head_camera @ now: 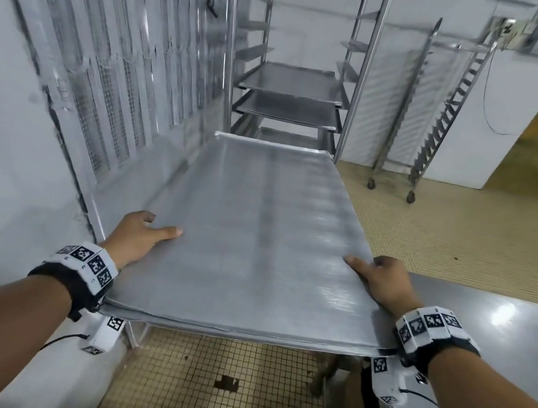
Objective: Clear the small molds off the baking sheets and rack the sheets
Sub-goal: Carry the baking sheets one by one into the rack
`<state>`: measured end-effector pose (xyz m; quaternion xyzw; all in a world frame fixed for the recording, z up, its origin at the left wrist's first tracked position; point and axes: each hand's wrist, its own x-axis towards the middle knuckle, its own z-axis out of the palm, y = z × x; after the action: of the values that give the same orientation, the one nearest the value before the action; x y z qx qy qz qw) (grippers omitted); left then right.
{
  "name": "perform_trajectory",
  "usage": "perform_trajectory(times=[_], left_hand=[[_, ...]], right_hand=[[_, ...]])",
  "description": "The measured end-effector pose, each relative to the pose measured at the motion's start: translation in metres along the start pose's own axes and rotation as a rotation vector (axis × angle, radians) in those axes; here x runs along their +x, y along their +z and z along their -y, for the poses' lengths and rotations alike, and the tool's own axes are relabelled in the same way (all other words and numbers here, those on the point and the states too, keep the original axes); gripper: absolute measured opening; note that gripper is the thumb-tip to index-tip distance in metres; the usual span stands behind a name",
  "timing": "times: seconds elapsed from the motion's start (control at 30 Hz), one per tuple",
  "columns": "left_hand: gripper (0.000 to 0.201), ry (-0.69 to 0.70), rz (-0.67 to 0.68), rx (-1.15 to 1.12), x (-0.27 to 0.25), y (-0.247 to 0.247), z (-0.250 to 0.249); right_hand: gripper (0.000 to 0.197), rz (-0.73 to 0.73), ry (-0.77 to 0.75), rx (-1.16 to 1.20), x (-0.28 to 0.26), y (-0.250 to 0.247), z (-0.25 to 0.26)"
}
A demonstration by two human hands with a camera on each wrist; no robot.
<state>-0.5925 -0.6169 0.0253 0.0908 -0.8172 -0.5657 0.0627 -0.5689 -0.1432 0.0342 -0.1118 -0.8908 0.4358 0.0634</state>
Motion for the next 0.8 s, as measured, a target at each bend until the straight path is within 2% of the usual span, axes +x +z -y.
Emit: perform_trajectory(times=[0.03,0.07,0.13,0.17,0.2,0.3,0.37,0.47,0.53,0.8], left_hand=[[0.075,-0.006,0.004,0.002,0.012,0.001,0.002],[0.080,-0.014,-0.006,0.018,0.026,0.001,0.004],[0.104,-0.011,0.002,0.024,0.054,0.003,0.012],[0.108,-0.014,0.020,0.018,0.073,0.003,0.019],[0.104,-0.013,0.039,0.017,0.083,0.005,0.014],[0.058,-0.011,0.080,-0.001,0.111,0.012,-0.004],[0.041,-0.021,0.094,0.020,0.133,0.015,-0.011],[0.036,0.003,0.114,0.033,0.165,0.018,-0.016],[0.024,0.009,0.127,0.036,0.181,0.019,-0.020],[0.025,0.016,0.125,0.050,0.246,0.030,-0.025]], right_hand=[[0.060,-0.002,0.005,-0.009,0.009,0.004,0.003],[0.061,-0.005,0.012,-0.016,0.020,0.009,0.006],[0.062,-0.012,0.019,-0.041,0.037,0.015,0.013],[0.062,-0.019,0.023,-0.047,0.046,0.019,0.016],[0.062,-0.027,0.023,-0.048,0.056,0.024,0.019],[0.062,-0.046,0.034,-0.039,0.081,0.036,0.027],[0.061,-0.055,0.056,-0.032,0.094,0.043,0.035],[0.060,-0.067,0.083,-0.019,0.114,0.054,0.043],[0.059,-0.068,0.094,-0.015,0.130,0.061,0.046],[0.060,-0.041,0.116,-0.042,0.189,0.081,0.060]])
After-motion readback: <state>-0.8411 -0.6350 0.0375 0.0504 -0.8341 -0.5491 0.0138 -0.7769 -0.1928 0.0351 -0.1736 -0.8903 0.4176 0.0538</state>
